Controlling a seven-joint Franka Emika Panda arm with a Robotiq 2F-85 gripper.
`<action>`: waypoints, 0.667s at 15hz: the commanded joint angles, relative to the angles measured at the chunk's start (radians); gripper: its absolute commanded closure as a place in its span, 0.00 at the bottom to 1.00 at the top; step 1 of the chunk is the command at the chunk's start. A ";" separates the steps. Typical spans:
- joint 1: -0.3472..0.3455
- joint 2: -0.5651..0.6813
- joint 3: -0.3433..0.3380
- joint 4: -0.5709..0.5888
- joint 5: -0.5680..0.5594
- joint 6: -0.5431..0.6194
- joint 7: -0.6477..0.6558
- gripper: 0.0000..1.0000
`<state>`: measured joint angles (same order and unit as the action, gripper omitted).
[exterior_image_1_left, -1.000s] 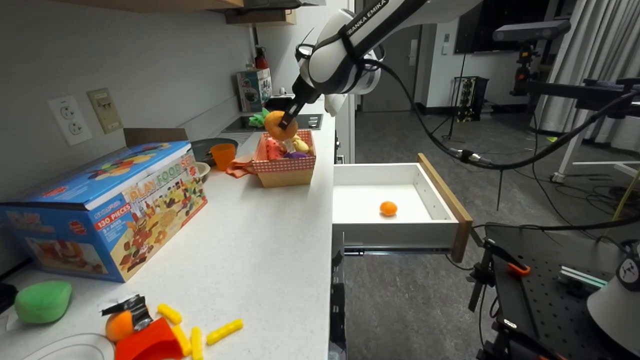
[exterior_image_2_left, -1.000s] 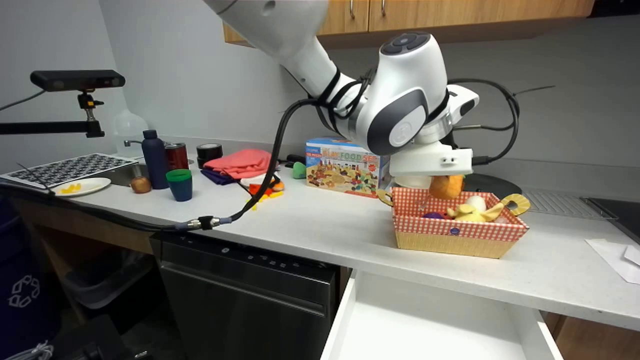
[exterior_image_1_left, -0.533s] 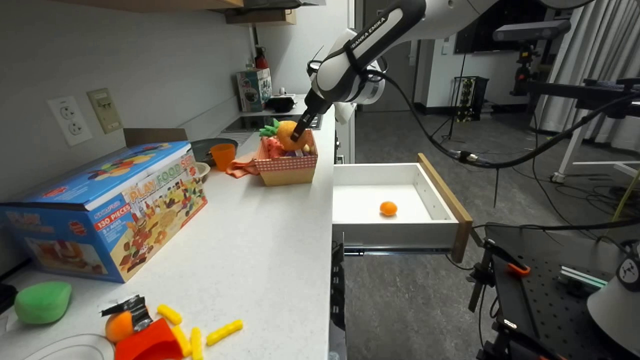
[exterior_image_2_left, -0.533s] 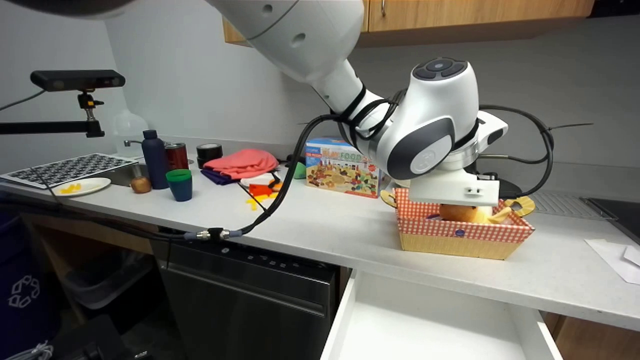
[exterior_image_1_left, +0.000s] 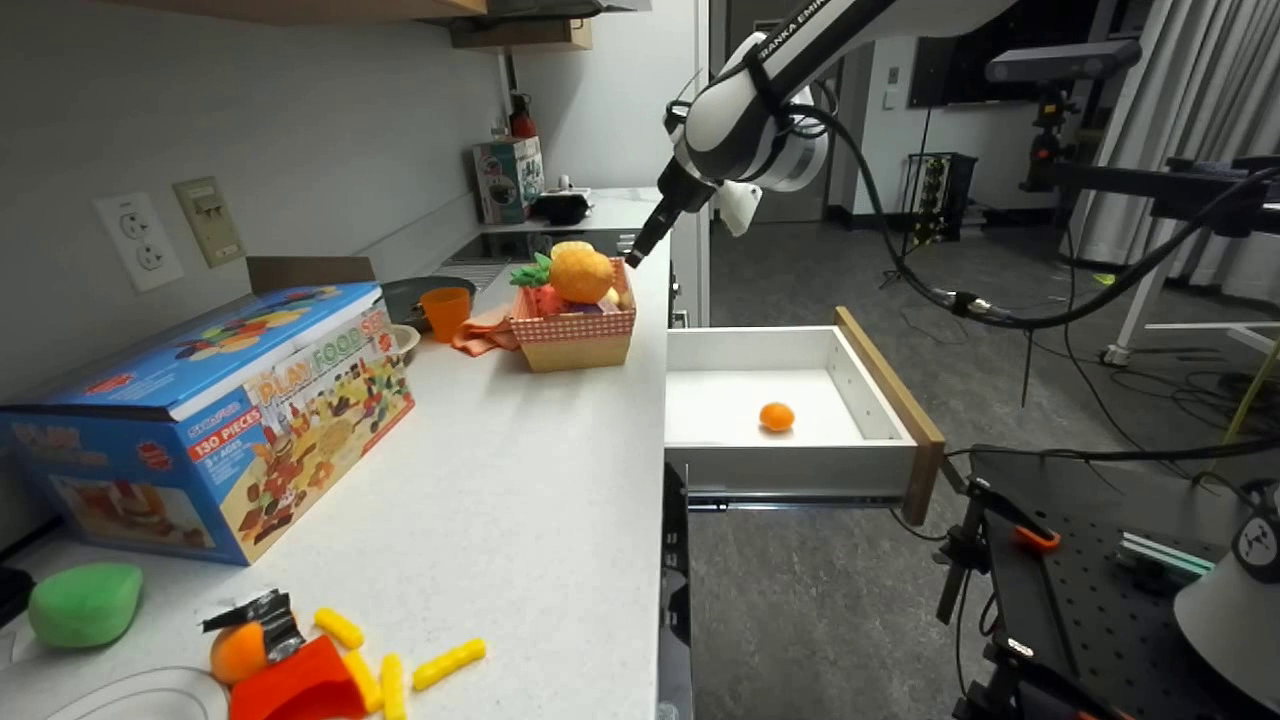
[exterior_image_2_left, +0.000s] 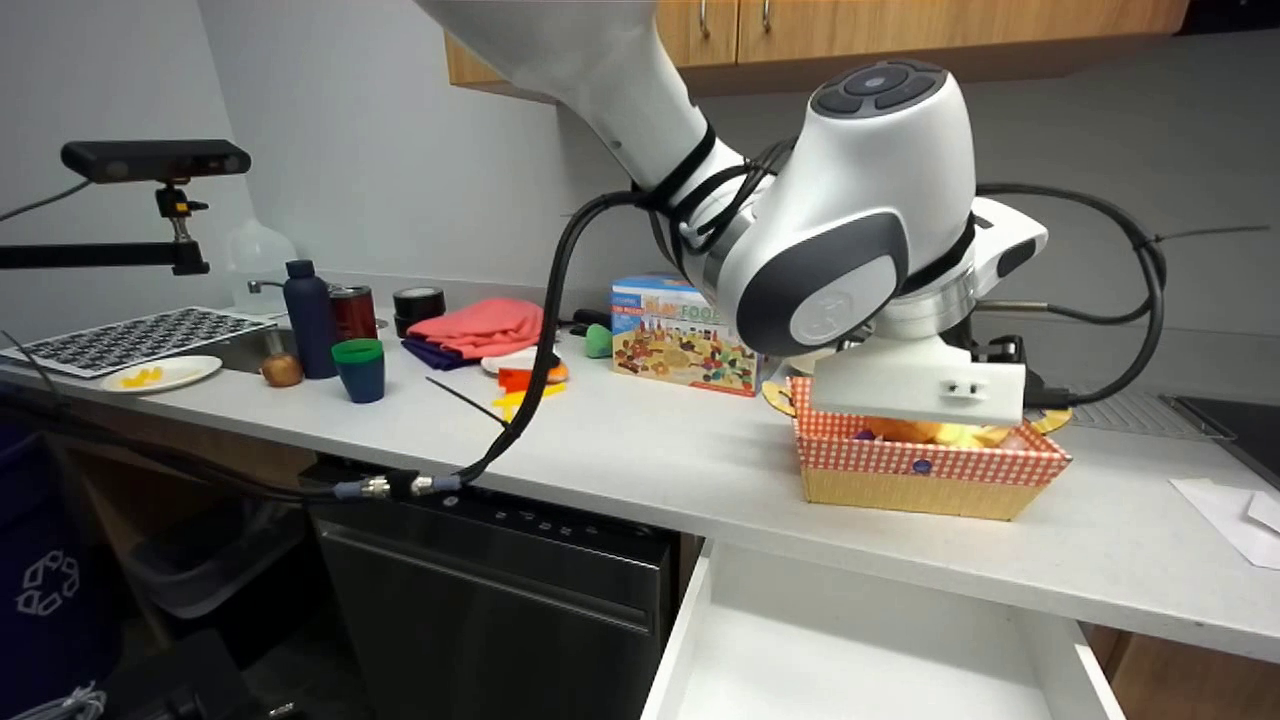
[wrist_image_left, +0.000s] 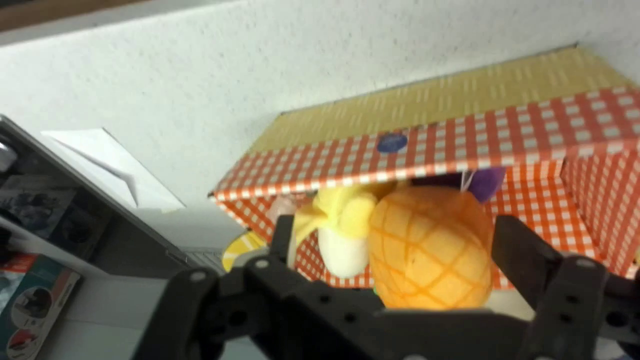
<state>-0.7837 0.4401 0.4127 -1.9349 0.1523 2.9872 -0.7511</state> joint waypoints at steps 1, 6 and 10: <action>-0.059 -0.044 -0.003 -0.136 0.022 -0.036 -0.004 0.00; 0.035 0.037 -0.189 -0.184 -0.026 -0.077 0.065 0.00; 0.085 0.118 -0.292 -0.155 -0.050 -0.151 0.111 0.00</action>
<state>-0.7437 0.5131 0.1846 -2.1265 0.1321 2.9036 -0.6852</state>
